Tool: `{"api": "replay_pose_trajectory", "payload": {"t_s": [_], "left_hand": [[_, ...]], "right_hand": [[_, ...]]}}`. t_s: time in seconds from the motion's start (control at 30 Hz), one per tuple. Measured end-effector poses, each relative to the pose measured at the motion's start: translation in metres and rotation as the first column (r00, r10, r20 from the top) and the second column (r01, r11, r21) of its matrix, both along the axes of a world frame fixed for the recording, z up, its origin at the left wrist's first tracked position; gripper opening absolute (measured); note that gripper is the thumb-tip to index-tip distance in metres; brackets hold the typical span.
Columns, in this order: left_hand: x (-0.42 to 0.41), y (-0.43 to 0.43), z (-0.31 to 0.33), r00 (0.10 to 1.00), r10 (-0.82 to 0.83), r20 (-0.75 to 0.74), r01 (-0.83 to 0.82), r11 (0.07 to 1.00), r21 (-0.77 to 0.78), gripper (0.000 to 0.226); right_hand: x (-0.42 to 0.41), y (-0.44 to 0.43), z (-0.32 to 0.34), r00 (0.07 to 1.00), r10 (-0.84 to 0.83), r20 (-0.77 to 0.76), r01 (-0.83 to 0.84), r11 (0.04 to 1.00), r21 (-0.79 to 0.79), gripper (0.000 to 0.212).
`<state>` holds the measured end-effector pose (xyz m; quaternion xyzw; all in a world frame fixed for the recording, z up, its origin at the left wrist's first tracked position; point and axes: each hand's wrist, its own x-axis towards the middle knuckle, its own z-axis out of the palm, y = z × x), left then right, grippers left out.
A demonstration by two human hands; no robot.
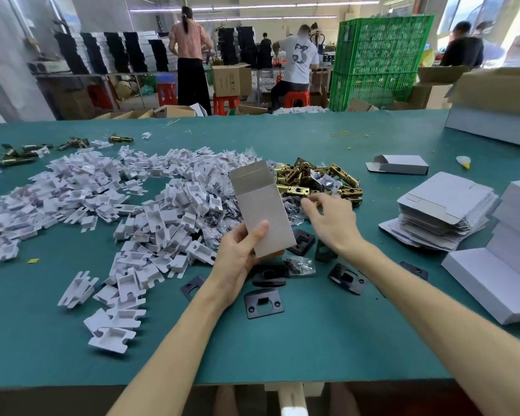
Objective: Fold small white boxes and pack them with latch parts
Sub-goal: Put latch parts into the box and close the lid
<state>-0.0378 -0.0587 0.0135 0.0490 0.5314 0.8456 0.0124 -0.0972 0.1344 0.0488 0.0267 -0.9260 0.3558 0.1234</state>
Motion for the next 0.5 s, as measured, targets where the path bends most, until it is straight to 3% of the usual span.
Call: {"api": "replay_pose_trajectory", "payload": {"t_s": [0.07,0.13,0.27,0.33,0.43,0.5], "left_hand": [[0.000,0.000,0.001,1.000,0.000,0.009,0.000,1.000,0.020,0.054],[0.000,0.001,0.001,1.000,0.001,0.016,-0.001,1.000,0.025,0.052],[-0.001,0.001,-0.001,1.000,-0.021,0.012,0.021,1.000,-0.022,0.032],[0.000,0.002,0.000,1.000,-0.024,0.011,0.025,0.999,-0.034,0.036],[0.001,0.004,0.001,1.000,-0.007,0.012,0.008,0.998,-0.067,0.048],[0.001,0.003,0.001,1.000,-0.002,0.006,0.002,0.996,-0.094,0.043]], "right_hand": [[-0.019,-0.001,-0.002,0.987,-0.027,0.157,-0.016,0.963,0.268,0.046],[-0.030,-0.005,-0.008,0.964,-0.036,0.264,-0.058,0.939,0.339,0.050],[-0.037,-0.011,-0.014,0.957,-0.072,0.281,-0.016,0.954,0.299,0.056],[-0.035,-0.011,-0.014,0.967,-0.087,0.241,0.024,0.967,0.253,0.055],[-0.030,-0.005,-0.012,0.976,-0.110,0.188,0.076,0.981,0.180,0.033],[-0.025,0.000,-0.011,0.978,-0.126,0.165,0.111,0.989,0.093,0.023]]}}
